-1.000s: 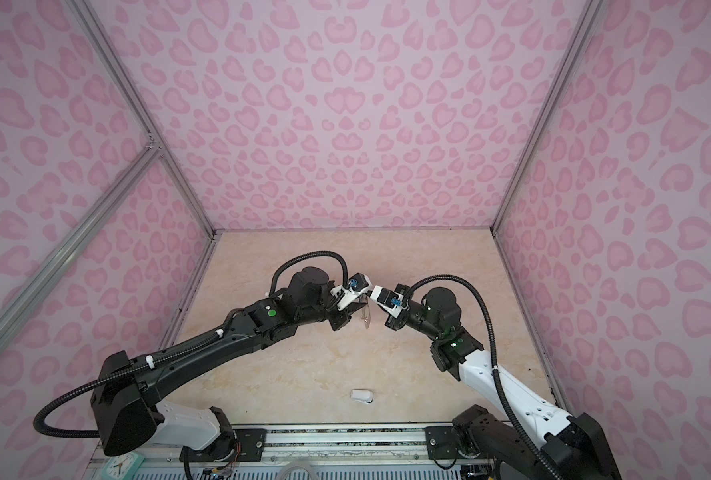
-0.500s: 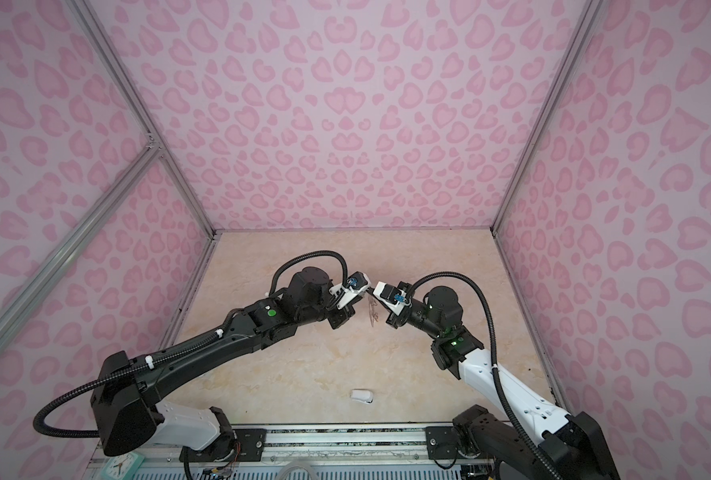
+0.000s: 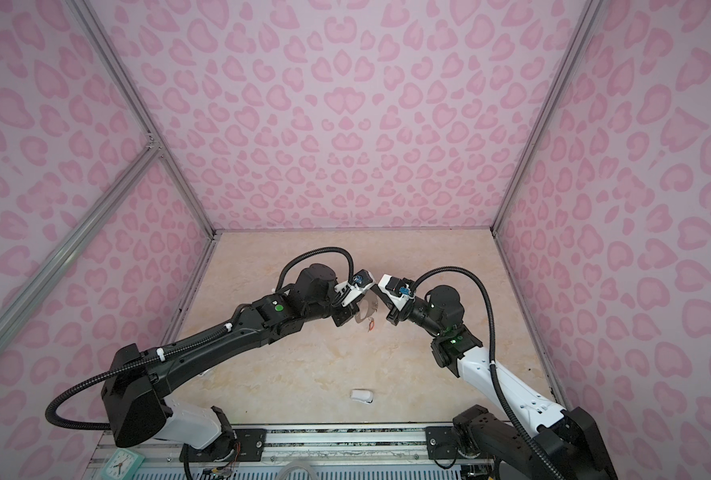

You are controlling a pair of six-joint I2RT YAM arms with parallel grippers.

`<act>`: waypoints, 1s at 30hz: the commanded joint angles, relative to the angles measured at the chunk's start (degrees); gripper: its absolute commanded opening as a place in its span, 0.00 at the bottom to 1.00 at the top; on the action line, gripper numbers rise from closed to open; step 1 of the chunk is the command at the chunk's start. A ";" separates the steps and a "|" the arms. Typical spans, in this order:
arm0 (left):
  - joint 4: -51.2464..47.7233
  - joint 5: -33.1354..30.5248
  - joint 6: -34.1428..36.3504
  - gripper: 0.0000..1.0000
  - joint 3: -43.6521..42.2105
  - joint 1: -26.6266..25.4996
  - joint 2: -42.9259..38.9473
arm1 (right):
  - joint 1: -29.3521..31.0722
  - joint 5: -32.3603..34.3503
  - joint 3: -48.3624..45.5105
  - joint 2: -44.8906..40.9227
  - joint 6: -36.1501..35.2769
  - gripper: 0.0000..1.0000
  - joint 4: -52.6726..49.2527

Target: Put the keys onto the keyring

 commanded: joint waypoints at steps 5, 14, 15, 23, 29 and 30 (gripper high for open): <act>-2.74 2.07 1.15 0.03 1.86 -0.84 1.08 | 0.02 1.32 -0.05 0.77 1.95 0.00 5.74; -1.86 -1.02 0.78 0.06 2.65 -1.56 0.43 | -0.15 0.90 -0.02 1.85 3.06 0.00 5.37; -1.70 -2.27 1.00 0.11 2.28 -1.55 -0.18 | -0.34 0.10 0.11 1.87 2.77 0.00 4.99; 1.09 -7.64 3.43 0.32 -5.08 -0.63 -8.42 | -0.89 -7.79 0.47 3.13 3.73 0.00 5.81; 2.30 0.40 6.41 0.27 -8.28 2.18 -15.42 | -1.21 -13.36 0.65 4.32 4.66 0.00 7.95; 2.22 3.29 6.62 0.26 -8.04 2.78 -15.81 | -1.22 -14.08 0.74 4.49 4.82 0.00 8.27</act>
